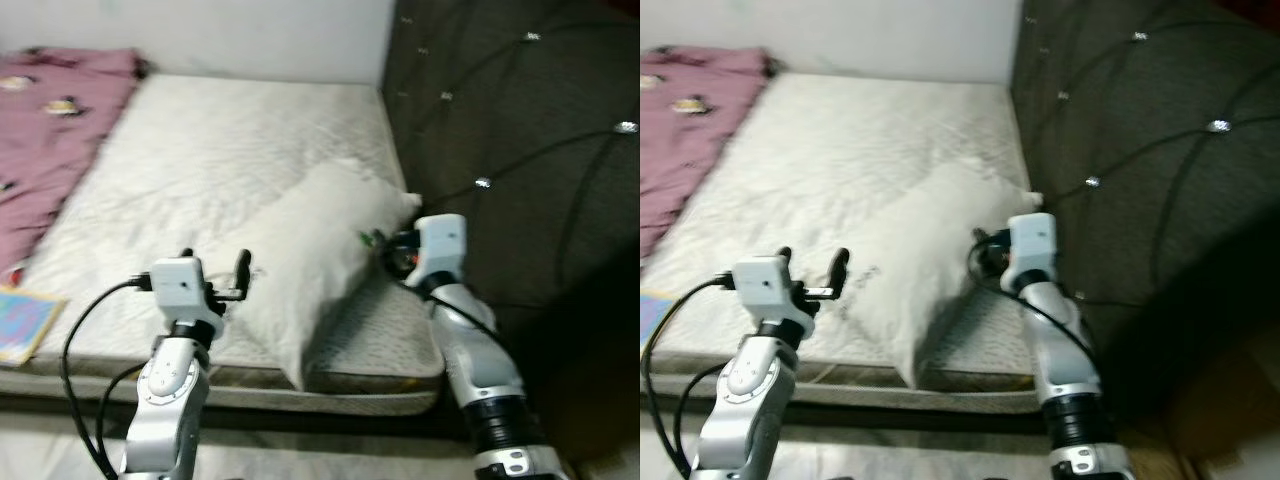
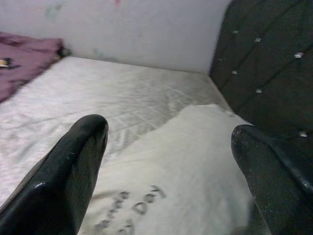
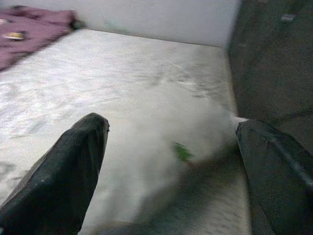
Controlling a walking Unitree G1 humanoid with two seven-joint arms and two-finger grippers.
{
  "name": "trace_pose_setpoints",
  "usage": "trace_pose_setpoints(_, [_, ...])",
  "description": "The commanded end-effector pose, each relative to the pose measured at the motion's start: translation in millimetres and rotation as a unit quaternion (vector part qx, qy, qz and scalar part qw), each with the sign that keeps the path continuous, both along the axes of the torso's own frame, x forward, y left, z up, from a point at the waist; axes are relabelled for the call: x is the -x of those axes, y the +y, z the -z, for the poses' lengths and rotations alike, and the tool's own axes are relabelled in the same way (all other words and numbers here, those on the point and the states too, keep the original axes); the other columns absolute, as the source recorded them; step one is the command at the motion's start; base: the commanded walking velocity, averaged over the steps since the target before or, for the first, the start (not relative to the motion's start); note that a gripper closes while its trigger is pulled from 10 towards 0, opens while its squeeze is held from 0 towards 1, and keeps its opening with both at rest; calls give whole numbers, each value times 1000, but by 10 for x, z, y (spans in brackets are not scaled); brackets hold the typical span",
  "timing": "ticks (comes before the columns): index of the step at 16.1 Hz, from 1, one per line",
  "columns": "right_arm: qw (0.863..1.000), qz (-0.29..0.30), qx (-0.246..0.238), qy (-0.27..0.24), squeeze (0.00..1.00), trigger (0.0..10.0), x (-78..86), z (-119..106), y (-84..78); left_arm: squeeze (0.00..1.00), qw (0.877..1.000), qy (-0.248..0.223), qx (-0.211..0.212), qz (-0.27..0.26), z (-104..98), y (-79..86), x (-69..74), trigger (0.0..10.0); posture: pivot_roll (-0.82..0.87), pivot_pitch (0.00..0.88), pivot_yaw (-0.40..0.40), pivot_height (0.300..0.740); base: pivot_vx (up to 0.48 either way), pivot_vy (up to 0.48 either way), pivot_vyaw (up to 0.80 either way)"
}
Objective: Clean up the room
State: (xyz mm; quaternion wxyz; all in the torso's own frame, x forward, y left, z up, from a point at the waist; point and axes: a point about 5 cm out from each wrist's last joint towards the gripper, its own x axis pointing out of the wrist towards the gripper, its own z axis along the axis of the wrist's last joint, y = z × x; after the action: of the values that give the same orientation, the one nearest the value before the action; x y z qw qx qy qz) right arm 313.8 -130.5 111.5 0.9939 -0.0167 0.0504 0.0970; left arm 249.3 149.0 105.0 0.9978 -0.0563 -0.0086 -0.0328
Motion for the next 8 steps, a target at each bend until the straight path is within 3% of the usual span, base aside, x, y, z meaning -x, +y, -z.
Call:
trace_pose_setpoints(1, [1000,6,2,-1,0,10000,-16,-8,-43,0,1000,6,7,2,12,-17,3,10000,-74,15,4,740,0,266,-594])
trace_pose_setpoints(3, [1000,5,3,-2,0,10000,-18,-8,-40,0,1000,6,18,6,10,-31,-5,10000,-75,15,2,740,0,405,-656])
trace_pose_setpoints(8, [1000,1,8,-5,0,10000,-25,-15,-33,0,1000,4,19,6,1,-34,-11,10000,-77,13,1,740,0,469,0])
